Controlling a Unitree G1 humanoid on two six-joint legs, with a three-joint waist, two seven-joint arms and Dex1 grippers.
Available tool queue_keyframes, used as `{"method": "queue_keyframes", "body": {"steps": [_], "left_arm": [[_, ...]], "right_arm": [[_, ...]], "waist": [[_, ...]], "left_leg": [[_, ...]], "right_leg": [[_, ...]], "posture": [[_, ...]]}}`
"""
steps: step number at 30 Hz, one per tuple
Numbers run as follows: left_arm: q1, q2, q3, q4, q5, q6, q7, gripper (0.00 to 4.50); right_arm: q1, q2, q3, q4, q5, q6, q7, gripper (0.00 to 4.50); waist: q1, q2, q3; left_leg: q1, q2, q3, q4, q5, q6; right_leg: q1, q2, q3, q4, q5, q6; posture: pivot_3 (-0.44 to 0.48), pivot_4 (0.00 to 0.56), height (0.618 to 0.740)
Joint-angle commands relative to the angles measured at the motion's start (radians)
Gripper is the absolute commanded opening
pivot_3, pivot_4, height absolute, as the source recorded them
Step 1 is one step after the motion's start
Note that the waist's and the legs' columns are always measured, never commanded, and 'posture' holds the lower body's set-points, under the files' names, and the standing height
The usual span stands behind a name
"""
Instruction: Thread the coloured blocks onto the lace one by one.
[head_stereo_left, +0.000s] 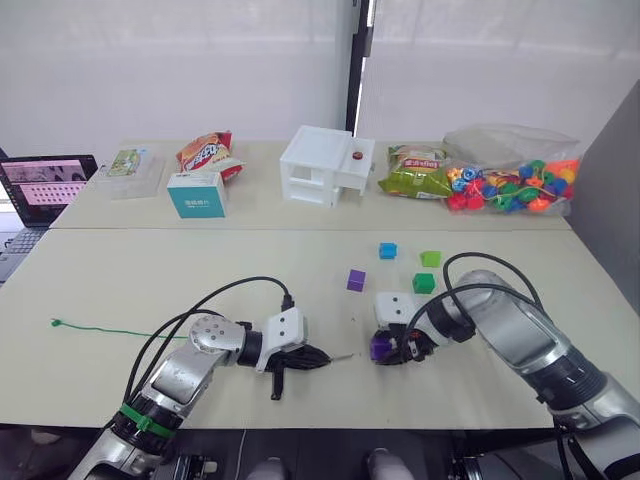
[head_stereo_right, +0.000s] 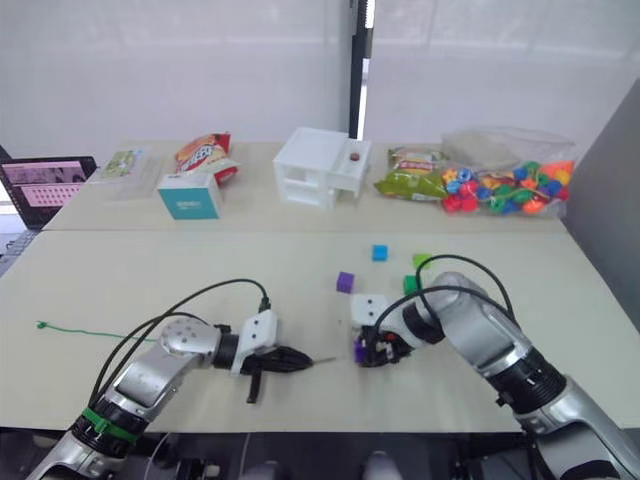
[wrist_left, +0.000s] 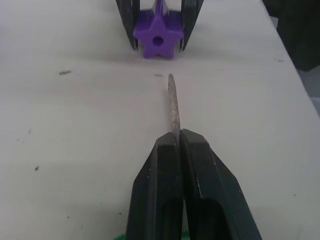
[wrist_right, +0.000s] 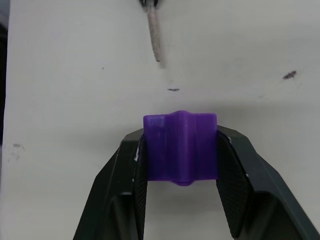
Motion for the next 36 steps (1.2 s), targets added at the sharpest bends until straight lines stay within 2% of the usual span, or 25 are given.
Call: {"method": "queue_keyframes", "body": {"steps": [1,15,29,36], "left_arm": [[-0.028,-0.013,-0.018,0.013,0.004,-0.023,-0.028,0.0],[-0.105,-0.084,-0.037,0.052,0.017,-0.013,-0.025,0.0],[-0.132,-0.093,-0.061,0.095,0.06,-0.021,-0.041,0.0],[-0.17,-0.14,-0.073,0.117,0.056,-0.016,-0.042,0.0]], "right_arm": [[0.014,-0.01,-0.006,-0.066,0.022,0.06,-0.022,1.37],[0.021,-0.039,0.021,-0.101,0.054,0.075,-0.046,1.37],[0.012,-0.046,0.01,-0.099,0.068,0.059,-0.047,1.37],[0.002,-0.026,0.015,-0.098,0.082,0.063,-0.052,1.37]], "waist": [[0.0,0.0,0.0],[0.0,0.0,0.0],[0.0,0.0,0.0],[0.0,0.0,0.0]], "left_leg": [[0.0,0.0,0.0,0.0,0.0,0.0],[0.0,0.0,0.0,0.001,0.0,0.0],[0.0,0.0,0.0,0.001,0.0,0.0],[0.0,0.0,0.0,0.001,0.0,0.0]], "right_leg": [[0.0,0.0,0.0,0.0,0.0,0.0],[0.001,0.0,0.0,0.0,0.0,0.0],[0.001,0.0,0.0,0.0,0.0,0.0],[0.001,0.0,0.0,0.0,0.0,0.0]], "posture": [[0.0,0.15,0.74],[0.0,0.15,0.74],[0.0,0.15,0.74],[0.0,0.15,0.74]]}}
